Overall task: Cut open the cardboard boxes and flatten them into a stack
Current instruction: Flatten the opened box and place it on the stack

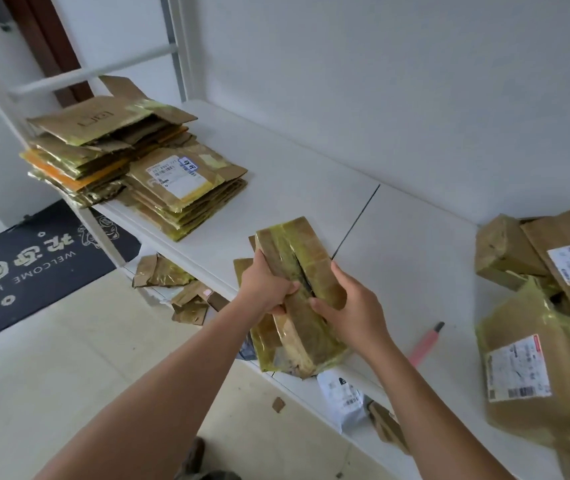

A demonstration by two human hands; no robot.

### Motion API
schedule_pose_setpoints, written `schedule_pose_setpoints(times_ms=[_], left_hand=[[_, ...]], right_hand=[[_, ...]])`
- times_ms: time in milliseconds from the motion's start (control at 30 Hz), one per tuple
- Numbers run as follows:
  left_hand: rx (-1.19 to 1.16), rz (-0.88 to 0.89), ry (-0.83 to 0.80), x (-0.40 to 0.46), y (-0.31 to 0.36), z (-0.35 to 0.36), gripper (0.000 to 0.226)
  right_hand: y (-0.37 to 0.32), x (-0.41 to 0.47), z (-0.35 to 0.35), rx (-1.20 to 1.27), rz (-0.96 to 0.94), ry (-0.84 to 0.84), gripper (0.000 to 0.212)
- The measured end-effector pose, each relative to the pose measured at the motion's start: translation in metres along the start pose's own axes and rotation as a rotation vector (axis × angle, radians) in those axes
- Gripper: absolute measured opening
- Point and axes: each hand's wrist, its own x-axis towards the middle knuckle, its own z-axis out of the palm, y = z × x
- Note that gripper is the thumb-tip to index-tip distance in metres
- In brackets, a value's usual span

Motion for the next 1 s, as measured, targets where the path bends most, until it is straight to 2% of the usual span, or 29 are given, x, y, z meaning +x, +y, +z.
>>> schedule_pose_setpoints(times_ms=[233,567,1000], left_hand=[[-0.065,0.025,-0.001,0.003,-0.004,0.0,0.072],[-0.152,0.018,0.002,0.002,-0.009,-0.001,0.078],[-0.222,0.013,0.0,-0.001,-0.01,0.0,0.081]], right_hand=[[-0.003,0.005,-0.003,0.033,0.048,0.042,0.079],[0.008,0.013,-0.013,0.312,0.128,-0.056,0.082],[0.014,0.017,-0.022,0.444,0.153,-0.13,0.076]])
